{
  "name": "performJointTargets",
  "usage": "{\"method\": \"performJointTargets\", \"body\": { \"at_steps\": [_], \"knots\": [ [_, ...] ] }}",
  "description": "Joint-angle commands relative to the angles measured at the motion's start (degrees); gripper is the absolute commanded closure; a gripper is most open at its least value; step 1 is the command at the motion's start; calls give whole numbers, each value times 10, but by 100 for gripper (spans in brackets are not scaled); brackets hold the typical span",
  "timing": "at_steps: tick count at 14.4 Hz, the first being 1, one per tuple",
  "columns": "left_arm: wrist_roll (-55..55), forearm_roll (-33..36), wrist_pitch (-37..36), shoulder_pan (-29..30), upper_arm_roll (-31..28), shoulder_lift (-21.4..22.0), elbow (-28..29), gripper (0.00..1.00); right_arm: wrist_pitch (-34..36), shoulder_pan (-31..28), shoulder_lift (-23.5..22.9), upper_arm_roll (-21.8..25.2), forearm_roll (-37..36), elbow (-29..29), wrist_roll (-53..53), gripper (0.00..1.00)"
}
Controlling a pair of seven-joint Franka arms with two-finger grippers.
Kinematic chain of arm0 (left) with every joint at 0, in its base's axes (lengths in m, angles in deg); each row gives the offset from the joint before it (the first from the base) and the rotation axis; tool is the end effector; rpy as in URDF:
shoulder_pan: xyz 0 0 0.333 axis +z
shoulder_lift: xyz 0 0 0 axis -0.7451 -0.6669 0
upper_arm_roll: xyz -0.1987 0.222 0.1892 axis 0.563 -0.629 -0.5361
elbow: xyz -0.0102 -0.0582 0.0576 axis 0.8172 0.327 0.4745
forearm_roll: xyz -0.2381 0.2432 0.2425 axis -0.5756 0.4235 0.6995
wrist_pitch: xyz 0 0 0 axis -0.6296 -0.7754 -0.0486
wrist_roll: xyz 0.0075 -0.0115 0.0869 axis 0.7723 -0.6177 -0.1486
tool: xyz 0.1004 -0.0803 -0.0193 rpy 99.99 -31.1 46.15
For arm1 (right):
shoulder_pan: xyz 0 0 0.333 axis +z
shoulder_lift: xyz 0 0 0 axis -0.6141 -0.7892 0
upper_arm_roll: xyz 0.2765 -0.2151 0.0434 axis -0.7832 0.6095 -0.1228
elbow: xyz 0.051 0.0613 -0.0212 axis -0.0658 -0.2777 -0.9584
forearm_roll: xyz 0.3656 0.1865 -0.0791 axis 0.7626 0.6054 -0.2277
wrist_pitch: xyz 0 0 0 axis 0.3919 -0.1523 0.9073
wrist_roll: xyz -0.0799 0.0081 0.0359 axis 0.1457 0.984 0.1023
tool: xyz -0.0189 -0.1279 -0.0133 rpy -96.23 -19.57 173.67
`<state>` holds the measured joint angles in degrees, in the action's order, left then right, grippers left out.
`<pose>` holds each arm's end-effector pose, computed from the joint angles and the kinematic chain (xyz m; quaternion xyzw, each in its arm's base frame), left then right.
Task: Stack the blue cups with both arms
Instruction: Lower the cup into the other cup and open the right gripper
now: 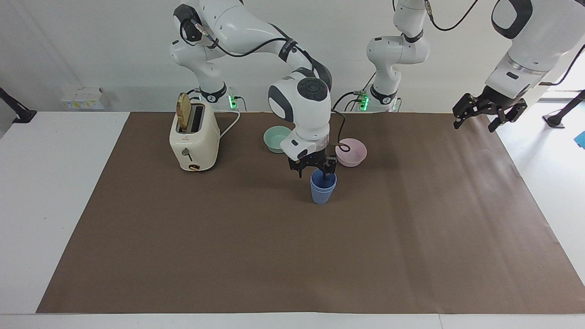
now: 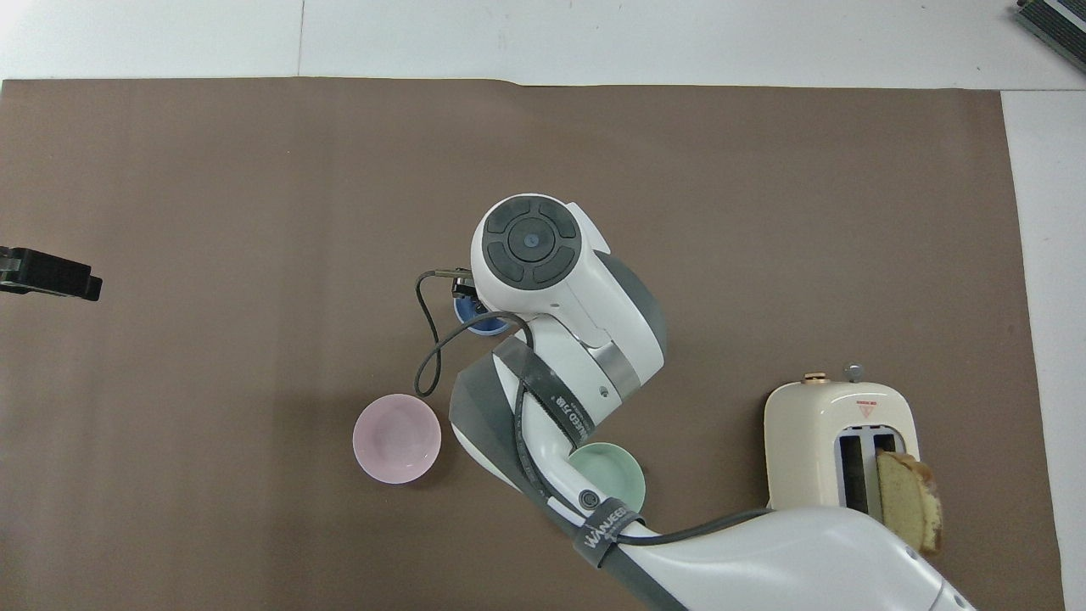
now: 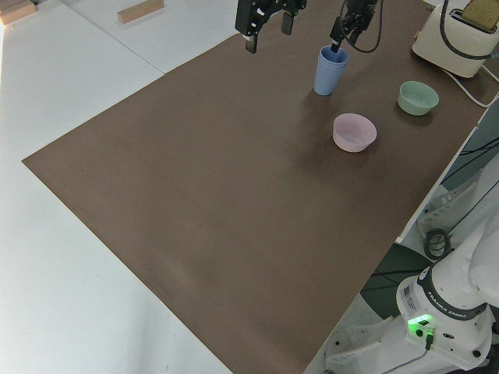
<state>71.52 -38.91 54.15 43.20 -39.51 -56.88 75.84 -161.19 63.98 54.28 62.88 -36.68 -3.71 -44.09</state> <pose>0.5758 0.0010 0.6374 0.9962 -0.0858 -0.0007 0.0112 0.6098 0.4353 0.4165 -0.9954 0.0881 -0.0210 0.0303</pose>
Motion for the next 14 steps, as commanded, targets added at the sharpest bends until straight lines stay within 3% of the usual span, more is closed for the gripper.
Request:
{"method": "performJointTargets", "body": {
  "at_steps": [1,8,12,14],
  "knots": [
    [-1,7,-11,6,4,1,-8,0,56,-26,16,-3,-7,23,18,0],
    [2,7,-9,4,5,0,-9,0,256,-133,95,-1,-7,80,254,0],
    [2,7,-9,5,5,0,-9,0,305,-210,158,3,-1,79,377,0],
    [2,7,-9,5,5,0,-9,0,314,-231,179,3,0,78,389,0]
  ]
}}
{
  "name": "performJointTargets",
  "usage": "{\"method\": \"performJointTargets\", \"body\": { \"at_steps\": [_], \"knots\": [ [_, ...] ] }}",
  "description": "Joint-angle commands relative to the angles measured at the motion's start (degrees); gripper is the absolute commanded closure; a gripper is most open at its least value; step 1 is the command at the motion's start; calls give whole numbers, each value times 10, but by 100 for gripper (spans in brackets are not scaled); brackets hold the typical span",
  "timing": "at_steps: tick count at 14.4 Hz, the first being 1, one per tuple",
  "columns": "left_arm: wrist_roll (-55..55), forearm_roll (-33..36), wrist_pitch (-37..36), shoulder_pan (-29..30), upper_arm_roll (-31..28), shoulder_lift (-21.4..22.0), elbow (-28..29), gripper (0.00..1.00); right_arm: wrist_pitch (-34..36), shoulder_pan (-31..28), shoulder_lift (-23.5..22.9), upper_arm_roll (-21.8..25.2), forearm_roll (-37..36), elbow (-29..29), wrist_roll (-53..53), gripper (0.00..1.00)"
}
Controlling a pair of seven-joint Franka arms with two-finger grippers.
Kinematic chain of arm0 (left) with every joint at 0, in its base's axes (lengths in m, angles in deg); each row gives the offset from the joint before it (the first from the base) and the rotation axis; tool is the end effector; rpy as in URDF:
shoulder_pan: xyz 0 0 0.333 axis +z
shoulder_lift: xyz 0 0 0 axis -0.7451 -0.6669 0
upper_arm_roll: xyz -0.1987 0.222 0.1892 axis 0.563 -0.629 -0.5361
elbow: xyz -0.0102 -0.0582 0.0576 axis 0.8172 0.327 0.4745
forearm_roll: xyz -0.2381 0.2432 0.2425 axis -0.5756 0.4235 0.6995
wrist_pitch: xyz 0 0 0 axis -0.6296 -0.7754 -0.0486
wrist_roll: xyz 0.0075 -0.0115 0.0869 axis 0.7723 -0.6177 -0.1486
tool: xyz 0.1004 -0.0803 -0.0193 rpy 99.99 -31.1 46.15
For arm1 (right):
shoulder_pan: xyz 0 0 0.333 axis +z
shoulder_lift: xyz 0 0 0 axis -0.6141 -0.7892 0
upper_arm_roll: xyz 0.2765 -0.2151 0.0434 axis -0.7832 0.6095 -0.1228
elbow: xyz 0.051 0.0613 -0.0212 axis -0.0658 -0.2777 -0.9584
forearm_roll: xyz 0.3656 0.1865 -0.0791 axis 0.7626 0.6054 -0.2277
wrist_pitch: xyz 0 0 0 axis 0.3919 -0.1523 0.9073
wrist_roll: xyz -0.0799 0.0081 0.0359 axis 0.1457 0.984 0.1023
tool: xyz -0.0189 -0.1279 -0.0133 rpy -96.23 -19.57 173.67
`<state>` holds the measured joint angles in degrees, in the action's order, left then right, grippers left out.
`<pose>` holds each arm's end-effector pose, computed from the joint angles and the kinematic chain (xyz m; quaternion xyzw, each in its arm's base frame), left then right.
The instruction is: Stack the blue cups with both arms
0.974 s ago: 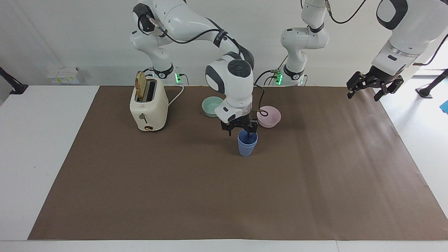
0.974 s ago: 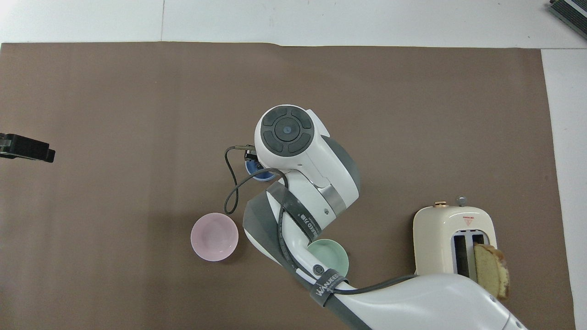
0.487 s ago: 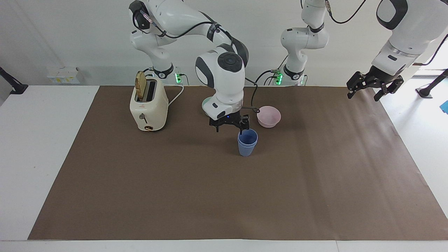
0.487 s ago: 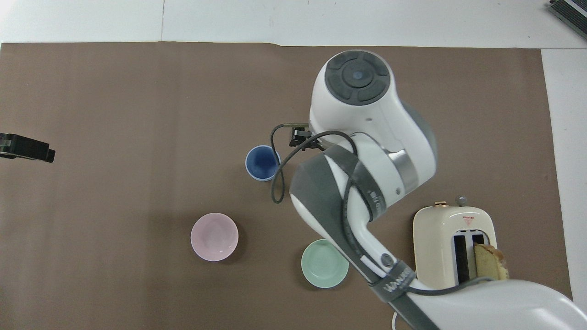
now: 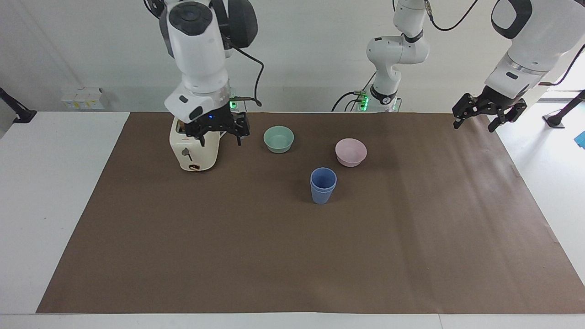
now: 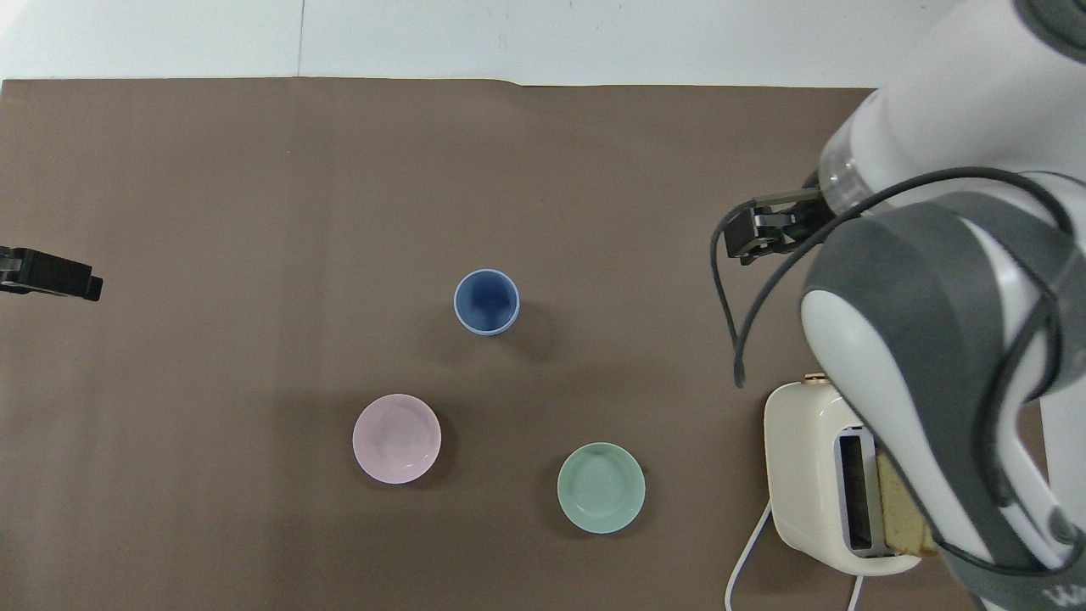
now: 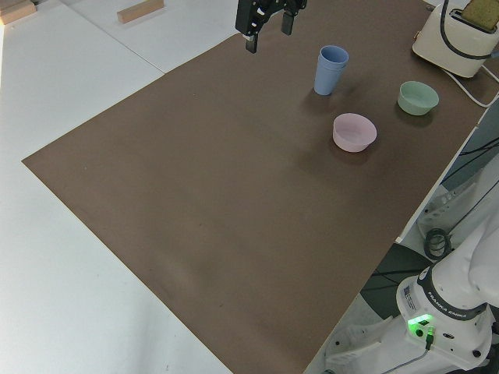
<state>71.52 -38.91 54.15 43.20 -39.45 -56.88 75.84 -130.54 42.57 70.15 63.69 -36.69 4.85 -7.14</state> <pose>0.5758 0.0004 0.6374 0.9962 -0.0864 -0.0007 0.0112 0.6257 0.1490 0.6356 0.9990 0.0314 -0.0155 0.0283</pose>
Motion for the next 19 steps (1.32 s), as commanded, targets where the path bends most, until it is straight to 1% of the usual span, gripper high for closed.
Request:
{"method": "performJointTargets", "body": {
  "at_steps": [1,3,5,6,8,10,12,13,19],
  "knots": [
    [2,7,-9,4,4,0,-9,0,9,-23,30,-5,4,-8,19,0],
    [2,7,-9,5,3,0,-9,0,13,-37,44,-5,8,-10,15,0],
    [2,7,-12,4,3,0,-9,0,32,-83,50,1,69,-11,19,0],
    [1,7,-12,4,4,1,-9,0,33,-99,55,2,75,-15,21,0],
    [1,7,-12,3,4,2,-9,0,31,-103,65,3,71,-32,43,0],
    [1,7,-13,3,4,2,-9,0,10,-109,92,3,69,-80,60,0],
    [0,7,-13,2,4,2,-9,0,-29,-115,116,5,69,-127,69,0],
    [0,7,-13,1,4,2,-9,0,-32,-125,122,4,69,-138,76,0],
    [3,4,-11,6,4,3,-8,0,-31,-127,124,5,67,-142,77,0]
  ]
}}
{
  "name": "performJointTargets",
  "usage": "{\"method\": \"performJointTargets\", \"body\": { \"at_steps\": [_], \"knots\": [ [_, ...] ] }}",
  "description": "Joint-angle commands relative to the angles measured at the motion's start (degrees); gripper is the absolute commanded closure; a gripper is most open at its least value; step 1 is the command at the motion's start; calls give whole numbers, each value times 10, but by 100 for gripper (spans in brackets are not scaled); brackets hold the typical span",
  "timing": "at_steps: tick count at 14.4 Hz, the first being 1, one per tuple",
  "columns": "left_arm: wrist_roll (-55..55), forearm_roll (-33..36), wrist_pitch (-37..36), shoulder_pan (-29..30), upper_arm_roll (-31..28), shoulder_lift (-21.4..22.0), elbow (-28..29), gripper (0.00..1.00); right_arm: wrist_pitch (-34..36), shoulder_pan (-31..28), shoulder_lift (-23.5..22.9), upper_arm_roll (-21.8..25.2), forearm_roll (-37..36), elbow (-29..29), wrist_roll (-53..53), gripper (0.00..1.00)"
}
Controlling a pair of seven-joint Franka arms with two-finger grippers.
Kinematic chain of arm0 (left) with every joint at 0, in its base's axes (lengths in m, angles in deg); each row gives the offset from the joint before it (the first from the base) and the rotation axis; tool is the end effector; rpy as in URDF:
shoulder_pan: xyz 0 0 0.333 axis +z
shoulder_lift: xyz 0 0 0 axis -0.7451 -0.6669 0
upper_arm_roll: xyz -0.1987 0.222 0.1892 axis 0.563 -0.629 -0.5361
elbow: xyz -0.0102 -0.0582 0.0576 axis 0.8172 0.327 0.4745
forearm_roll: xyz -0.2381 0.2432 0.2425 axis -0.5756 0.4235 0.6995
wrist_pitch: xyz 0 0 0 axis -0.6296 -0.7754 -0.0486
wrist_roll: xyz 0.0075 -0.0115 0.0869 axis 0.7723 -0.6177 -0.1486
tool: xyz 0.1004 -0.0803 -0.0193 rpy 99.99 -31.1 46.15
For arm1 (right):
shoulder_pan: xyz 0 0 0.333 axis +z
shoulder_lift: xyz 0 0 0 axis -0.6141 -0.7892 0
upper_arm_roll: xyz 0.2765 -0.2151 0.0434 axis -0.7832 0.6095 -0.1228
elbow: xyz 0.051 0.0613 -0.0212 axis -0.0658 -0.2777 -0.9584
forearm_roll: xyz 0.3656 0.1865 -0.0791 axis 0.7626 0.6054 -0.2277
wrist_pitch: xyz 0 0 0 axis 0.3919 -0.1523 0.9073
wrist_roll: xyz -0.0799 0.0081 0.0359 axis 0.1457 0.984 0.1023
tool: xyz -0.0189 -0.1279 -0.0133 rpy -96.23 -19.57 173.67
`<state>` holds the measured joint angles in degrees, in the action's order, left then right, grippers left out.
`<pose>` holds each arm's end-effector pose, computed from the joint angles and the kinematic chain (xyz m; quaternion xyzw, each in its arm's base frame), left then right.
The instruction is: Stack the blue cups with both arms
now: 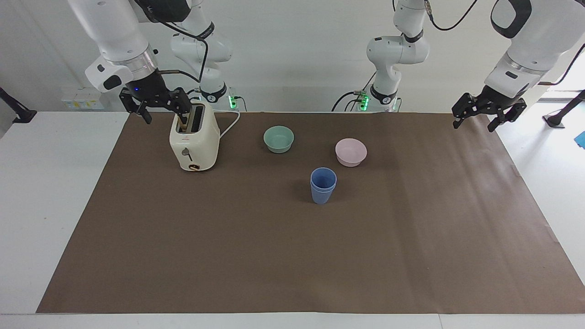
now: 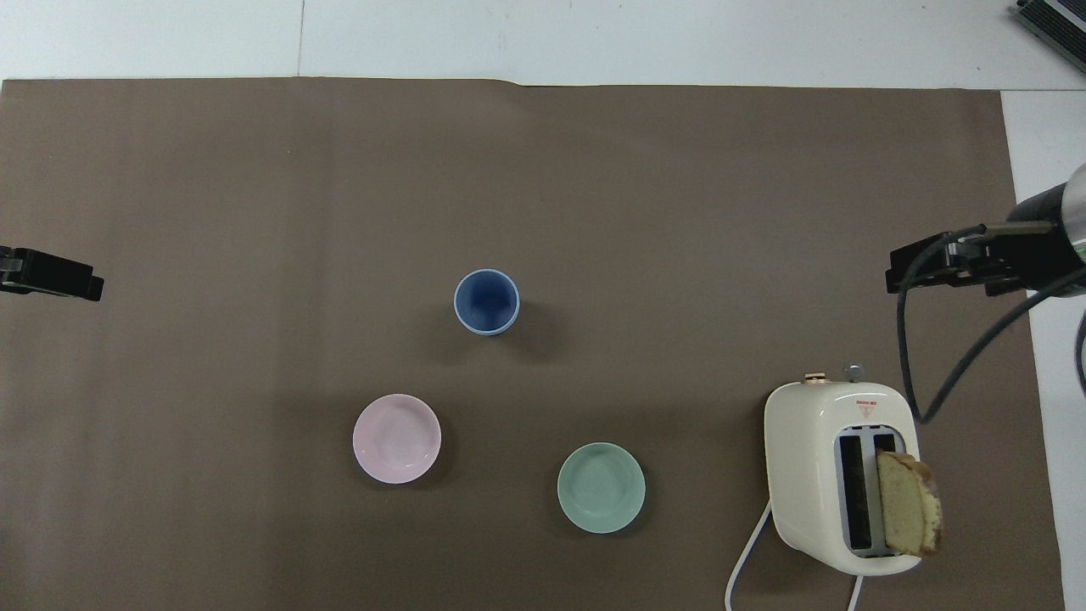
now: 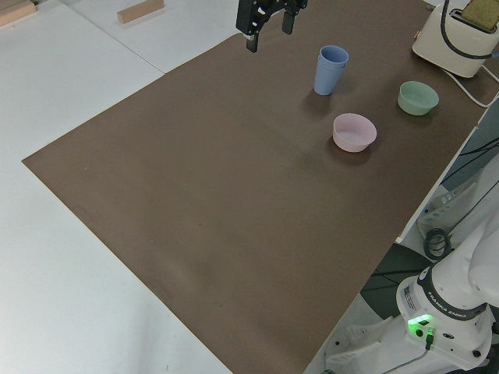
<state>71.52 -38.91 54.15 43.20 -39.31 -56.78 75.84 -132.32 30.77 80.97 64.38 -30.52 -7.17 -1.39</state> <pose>0.5752 -0.0010 0.6384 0.9961 -0.0876 0.0002 0.0112 0.5822 0.0355 0.6498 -0.9995 0.0210 0.0193 0.0097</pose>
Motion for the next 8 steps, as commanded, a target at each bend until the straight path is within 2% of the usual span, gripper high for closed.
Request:
{"method": "performJointTargets", "body": {
  "at_steps": [1,8],
  "knots": [
    [4,4,-11,6,2,3,-8,0,-12,-10,16,-2,6,-22,19,0],
    [8,4,-11,6,2,4,-7,0,-6,-10,14,-4,8,-18,20,0]
  ]
}}
